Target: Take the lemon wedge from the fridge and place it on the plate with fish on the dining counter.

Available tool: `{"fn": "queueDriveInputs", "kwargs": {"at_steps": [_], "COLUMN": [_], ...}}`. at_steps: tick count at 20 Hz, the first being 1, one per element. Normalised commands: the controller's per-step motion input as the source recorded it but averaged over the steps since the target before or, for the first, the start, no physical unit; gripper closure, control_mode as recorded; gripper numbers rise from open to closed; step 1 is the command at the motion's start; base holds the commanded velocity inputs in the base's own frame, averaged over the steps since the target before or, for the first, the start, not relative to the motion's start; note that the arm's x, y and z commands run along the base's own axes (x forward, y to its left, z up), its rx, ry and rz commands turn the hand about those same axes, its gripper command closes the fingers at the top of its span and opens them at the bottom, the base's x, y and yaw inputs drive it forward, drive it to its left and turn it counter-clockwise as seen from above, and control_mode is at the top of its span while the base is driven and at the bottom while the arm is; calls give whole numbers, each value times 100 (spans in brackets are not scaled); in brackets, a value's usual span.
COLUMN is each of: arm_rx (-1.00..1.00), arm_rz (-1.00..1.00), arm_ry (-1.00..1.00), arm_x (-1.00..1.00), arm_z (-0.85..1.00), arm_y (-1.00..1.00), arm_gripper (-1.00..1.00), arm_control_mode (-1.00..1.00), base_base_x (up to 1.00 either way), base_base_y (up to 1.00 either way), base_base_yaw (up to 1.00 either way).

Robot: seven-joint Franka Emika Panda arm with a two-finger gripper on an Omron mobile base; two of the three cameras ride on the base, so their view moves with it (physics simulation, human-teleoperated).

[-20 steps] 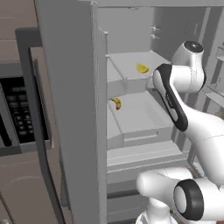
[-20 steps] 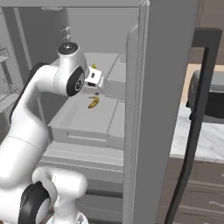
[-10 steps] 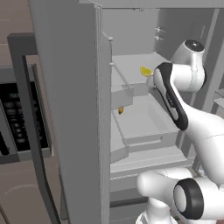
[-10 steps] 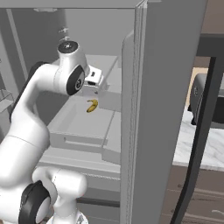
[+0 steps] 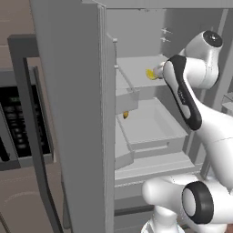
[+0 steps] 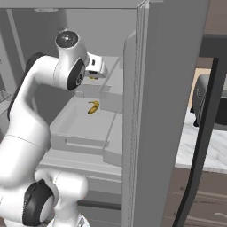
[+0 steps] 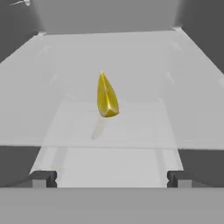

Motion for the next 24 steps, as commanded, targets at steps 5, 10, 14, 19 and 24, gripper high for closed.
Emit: {"fn": "queueDriveInputs", "kwargs": {"at_steps": [5,10,14,19,24], "arm_rx": [0,0,0,0,0], "arm_rz": [1,-1,0,0,0], "arm_ry": [-1,3,4,0,0], "arm_x": [13,42,49,29,38], "arm_z": [16,4,-15,-34,-19], "arm_y": [2,0,0,0,0], "arm_gripper": [-100,-100,-100,-100,-100], "arm_control_mode": [-100,-100,-100,-100,-100], "base_base_x": [0,0,0,0,0], "base_base_y": [0,0,0,0,0], "base_base_yaw": [0,0,0,0,0]}}
